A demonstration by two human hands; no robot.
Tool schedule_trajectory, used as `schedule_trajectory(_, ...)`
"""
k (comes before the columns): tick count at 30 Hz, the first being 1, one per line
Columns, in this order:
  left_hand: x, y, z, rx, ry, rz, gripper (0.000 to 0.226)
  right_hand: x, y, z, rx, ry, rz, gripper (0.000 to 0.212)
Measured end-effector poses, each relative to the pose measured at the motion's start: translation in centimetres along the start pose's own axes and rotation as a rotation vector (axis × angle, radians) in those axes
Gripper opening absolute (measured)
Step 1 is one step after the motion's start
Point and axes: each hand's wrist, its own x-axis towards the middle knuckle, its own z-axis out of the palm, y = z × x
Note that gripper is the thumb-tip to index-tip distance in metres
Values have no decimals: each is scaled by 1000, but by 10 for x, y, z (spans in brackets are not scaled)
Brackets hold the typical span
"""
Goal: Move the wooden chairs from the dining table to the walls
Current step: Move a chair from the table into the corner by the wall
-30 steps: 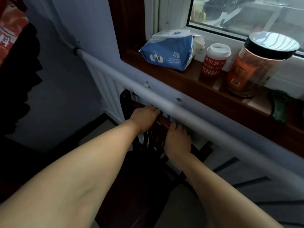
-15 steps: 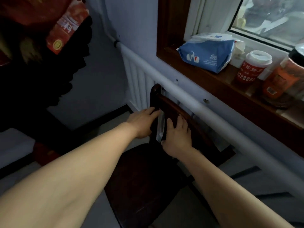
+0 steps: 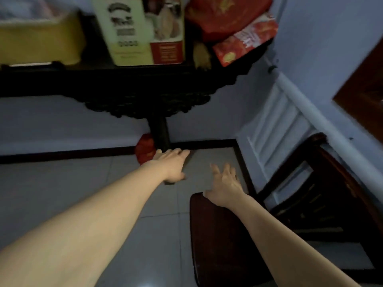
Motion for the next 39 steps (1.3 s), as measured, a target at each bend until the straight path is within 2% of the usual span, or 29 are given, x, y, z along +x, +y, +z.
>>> schedule_trajectory(6, -75, -122, 31, -218, -18, -229, 85, 7, -122, 22, -94, -97, -187, 88)
schedule_trajectory(12, -169, -235, 70, -284, -40, -476, 83, -1, -246, 57, -188, -135, -397, 89)
schedule_trajectory(25, -317, -357, 132, -554, -31, -810, 81, -21, -441, 107, -355, -265, -796, 92)
schedule_trajectory(32, -349, -399, 148, -639, -1, -993, 83, -8, -518, 124, -411, -322, -986, 93)
schedule_trajectory(39, -339, -443, 147, -727, 18, -1242, 83, 50, -584, 118, -517, -397, -1196, 96)
